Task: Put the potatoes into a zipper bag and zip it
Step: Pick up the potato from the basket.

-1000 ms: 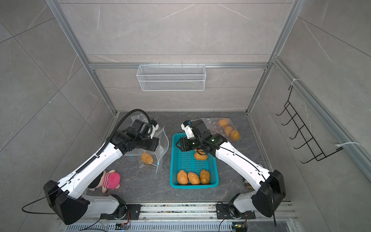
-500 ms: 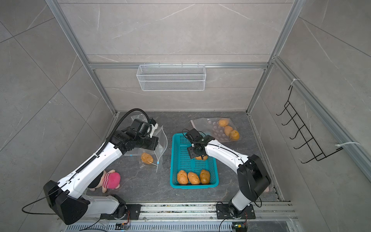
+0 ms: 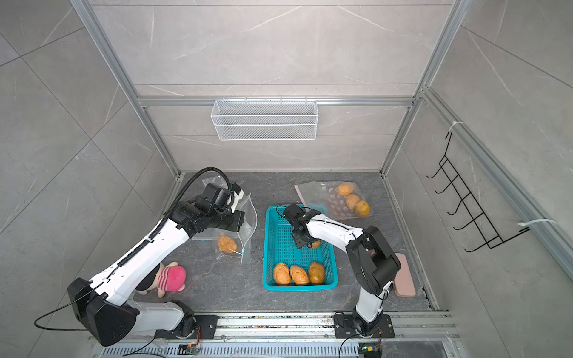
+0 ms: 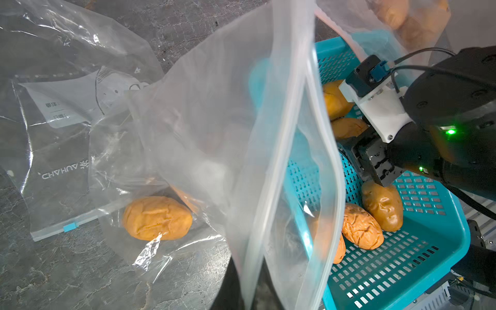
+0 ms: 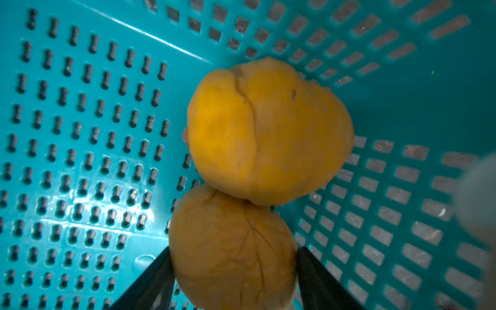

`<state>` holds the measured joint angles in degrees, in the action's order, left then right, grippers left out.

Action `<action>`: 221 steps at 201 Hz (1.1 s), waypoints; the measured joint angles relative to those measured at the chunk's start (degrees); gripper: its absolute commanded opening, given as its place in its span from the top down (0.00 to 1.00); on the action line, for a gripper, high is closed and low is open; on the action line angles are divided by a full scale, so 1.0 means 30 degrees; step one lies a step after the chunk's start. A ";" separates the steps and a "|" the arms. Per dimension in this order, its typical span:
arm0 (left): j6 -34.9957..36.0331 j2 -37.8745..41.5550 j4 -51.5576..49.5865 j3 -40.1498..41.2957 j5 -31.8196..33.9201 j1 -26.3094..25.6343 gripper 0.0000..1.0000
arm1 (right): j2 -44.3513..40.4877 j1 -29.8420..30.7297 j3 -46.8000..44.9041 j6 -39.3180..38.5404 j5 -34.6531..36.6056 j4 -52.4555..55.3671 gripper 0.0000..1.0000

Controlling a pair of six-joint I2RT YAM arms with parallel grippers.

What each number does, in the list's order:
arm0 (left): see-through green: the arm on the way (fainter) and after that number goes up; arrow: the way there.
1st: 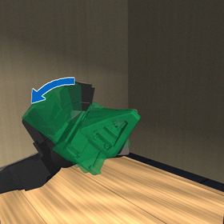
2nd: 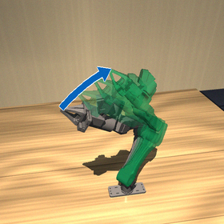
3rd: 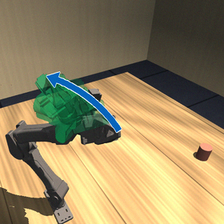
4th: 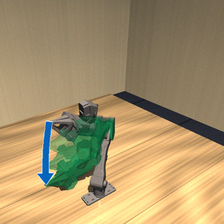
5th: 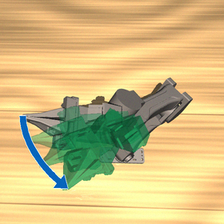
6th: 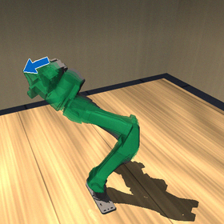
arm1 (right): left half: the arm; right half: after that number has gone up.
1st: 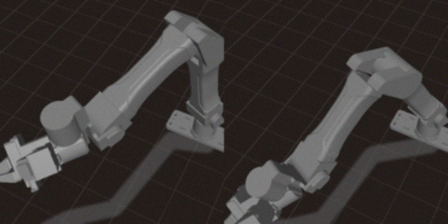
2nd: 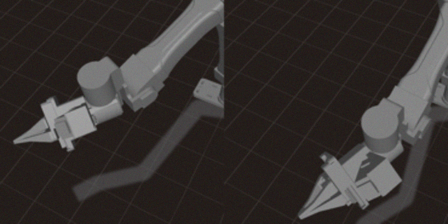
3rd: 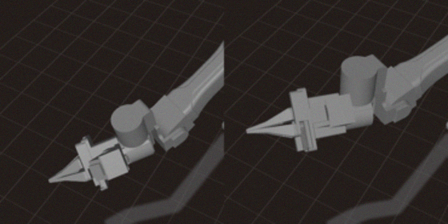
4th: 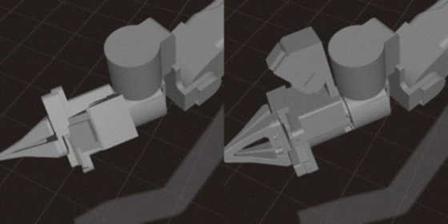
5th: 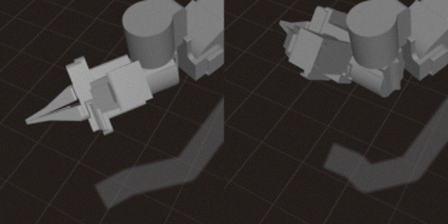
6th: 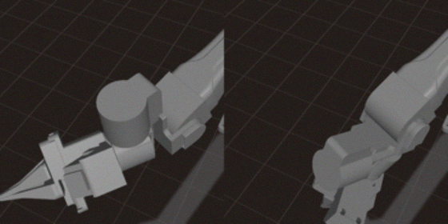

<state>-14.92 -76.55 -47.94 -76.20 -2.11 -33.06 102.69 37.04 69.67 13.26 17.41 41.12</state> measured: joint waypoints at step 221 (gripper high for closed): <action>0.0131 -0.0248 0.0000 0.0000 -0.0423 0.0036 1.00 | 0.0153 -0.0087 0.0554 0.0000 -0.1268 0.0117 0.56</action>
<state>-14.52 -77.30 -47.94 -76.20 -3.38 -32.95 103.15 36.77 71.33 13.26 13.61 41.47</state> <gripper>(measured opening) 0.055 0.588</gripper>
